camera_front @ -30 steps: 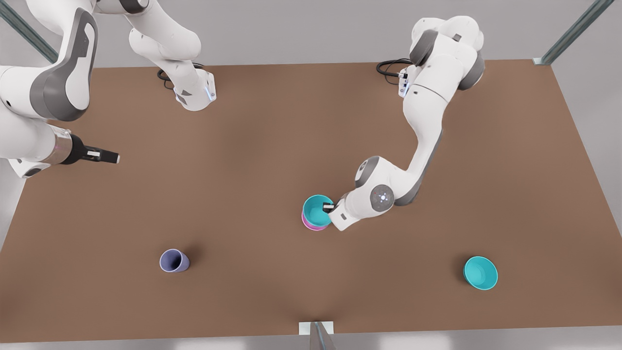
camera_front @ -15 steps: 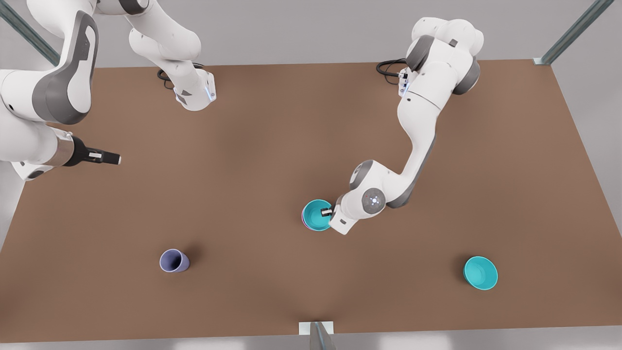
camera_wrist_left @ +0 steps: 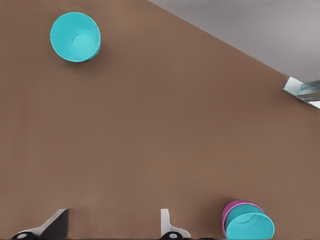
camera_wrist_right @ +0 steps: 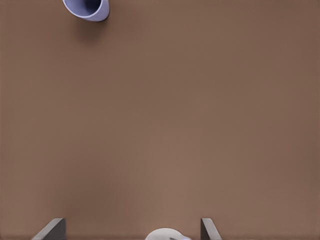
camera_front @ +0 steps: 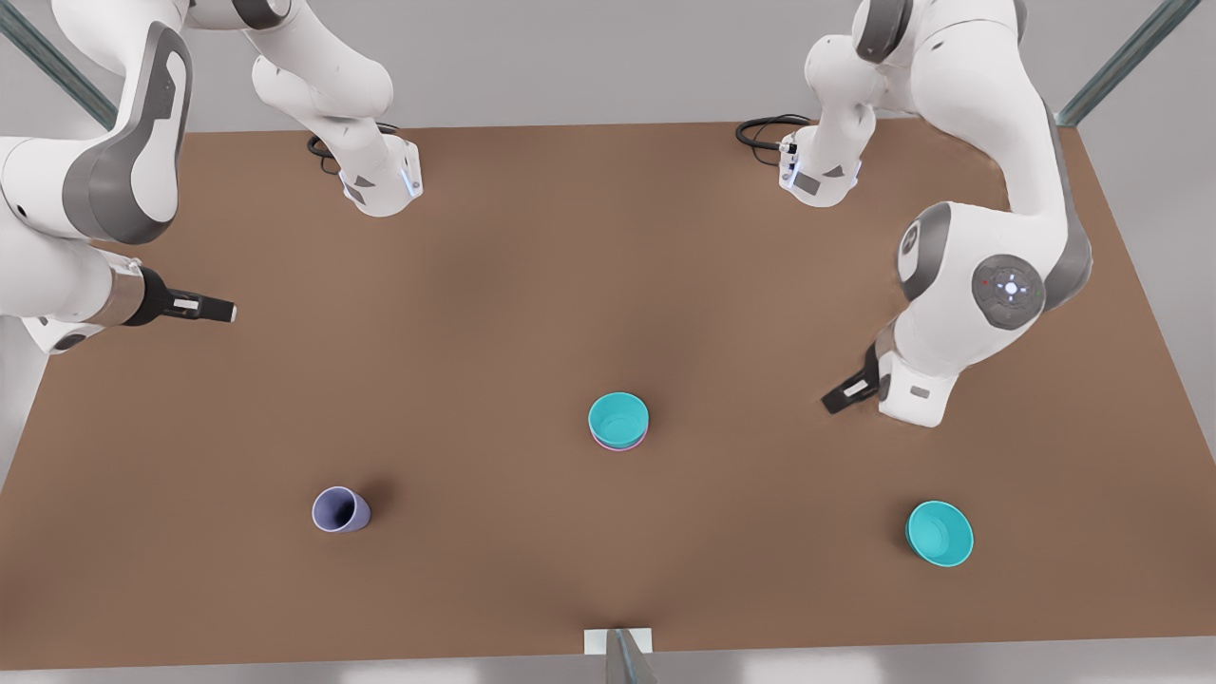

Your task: Stack the blue bowl on the pink bowl

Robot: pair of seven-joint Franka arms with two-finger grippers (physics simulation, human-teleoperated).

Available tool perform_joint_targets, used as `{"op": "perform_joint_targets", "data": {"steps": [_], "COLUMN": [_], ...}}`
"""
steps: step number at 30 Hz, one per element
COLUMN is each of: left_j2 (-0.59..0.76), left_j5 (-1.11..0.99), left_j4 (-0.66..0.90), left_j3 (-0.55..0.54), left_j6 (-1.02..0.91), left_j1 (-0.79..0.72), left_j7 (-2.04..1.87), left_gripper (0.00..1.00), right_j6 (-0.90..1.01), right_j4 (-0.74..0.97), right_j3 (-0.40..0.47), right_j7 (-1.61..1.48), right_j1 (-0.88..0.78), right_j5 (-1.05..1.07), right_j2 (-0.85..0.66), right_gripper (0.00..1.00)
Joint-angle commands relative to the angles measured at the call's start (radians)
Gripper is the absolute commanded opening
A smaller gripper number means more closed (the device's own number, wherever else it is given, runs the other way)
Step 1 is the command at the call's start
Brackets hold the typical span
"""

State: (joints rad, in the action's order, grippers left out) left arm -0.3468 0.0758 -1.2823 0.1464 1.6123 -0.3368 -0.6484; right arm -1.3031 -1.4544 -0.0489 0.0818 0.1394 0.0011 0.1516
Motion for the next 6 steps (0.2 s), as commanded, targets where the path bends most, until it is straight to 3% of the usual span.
{"op": "perform_joint_targets", "data": {"steps": [1, 2, 4, 6], "left_j2": [0.069, 0.195, 0.158, 0.155], "left_j5": [-0.122, -0.113, -0.094, -0.054], "left_j4": [0.006, -0.139, -0.083, -0.083], "left_j3": [0.001, -0.132, -0.136, -0.133], "left_j6": [-0.313, -0.091, -0.212, -0.207], "left_j1": [0.024, 0.123, 0.124, 0.124], "left_j7": [0.507, 0.504, 0.506, 0.506], "left_gripper": [1.0, 1.0, 1.0, 1.0], "right_j6": [-0.001, -0.001, -0.001, 0.001], "right_j4": [0.002, 0.002, 0.003, 0.003], "right_j3": [0.0, 0.0, 0.0, 0.001], "right_j7": [-0.005, -0.017, -0.03, -0.065], "right_j1": [0.005, 0.005, 0.006, 0.008], "right_j5": [0.0, 0.0, 0.002, 0.002], "right_j2": [0.0, 0.0, -0.001, -0.003], "right_gripper": [1.0, 1.0, 1.0, 1.0]}}
